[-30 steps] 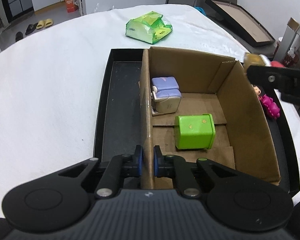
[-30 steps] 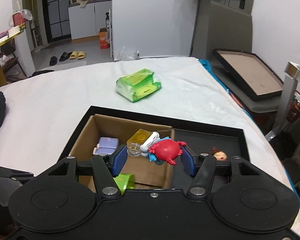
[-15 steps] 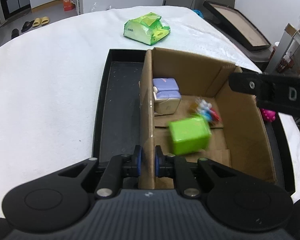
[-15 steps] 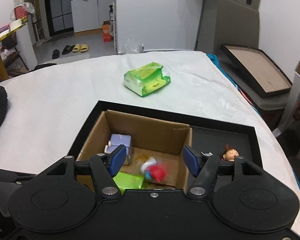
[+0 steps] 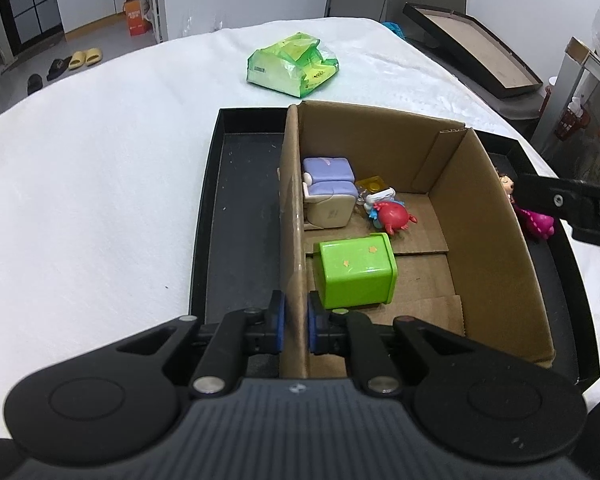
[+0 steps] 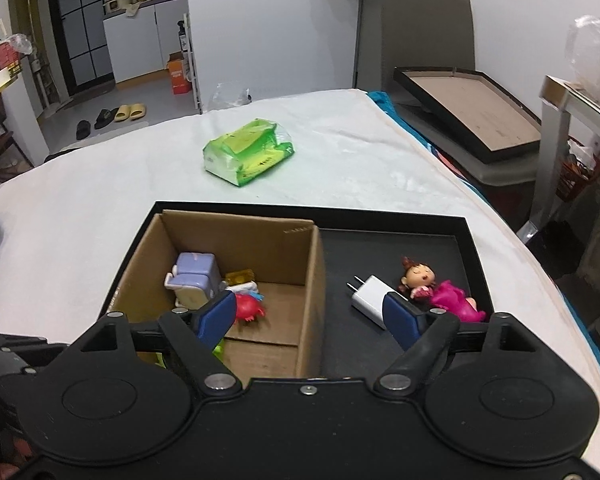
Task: Organize rigid objects
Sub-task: 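Carry the red figure into the cardboard box and release it, then move the right tool to the pink doll and grasp it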
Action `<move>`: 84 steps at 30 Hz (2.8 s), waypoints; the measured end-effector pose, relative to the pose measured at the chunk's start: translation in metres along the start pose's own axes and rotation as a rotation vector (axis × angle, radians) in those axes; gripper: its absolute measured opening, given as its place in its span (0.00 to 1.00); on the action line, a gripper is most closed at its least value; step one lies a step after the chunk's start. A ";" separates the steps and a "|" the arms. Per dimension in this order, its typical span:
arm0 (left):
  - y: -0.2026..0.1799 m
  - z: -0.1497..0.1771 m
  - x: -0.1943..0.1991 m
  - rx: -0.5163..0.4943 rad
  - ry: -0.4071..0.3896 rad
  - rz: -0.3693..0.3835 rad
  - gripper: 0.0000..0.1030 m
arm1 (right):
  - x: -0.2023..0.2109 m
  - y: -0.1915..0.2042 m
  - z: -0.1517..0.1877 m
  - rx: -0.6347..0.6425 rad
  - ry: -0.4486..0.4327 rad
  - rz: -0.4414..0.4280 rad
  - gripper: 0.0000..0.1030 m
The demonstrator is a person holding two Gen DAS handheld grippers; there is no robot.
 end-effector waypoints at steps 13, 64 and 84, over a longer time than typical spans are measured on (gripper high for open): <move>-0.013 0.000 0.003 -0.064 -0.011 -0.076 0.10 | 0.000 -0.039 0.013 -0.091 -0.004 -0.025 0.79; -0.047 -0.018 -0.024 -0.227 0.028 -0.303 0.37 | -0.082 -0.145 0.038 -0.239 -0.019 0.005 0.73; -0.047 -0.021 -0.024 -0.218 0.031 -0.314 0.44 | -0.114 -0.144 0.050 -0.114 0.130 0.021 0.39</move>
Point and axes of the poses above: each gripper's, at about its wrist camera, not at the fingertips, and x roughly against the way its jaws point, y to its left, z to its underside, the point moved 4 cm from there along -x, roughly the way its jaws point, and after that the axes turned 2 degrees about -x, right-handed, at the moved point
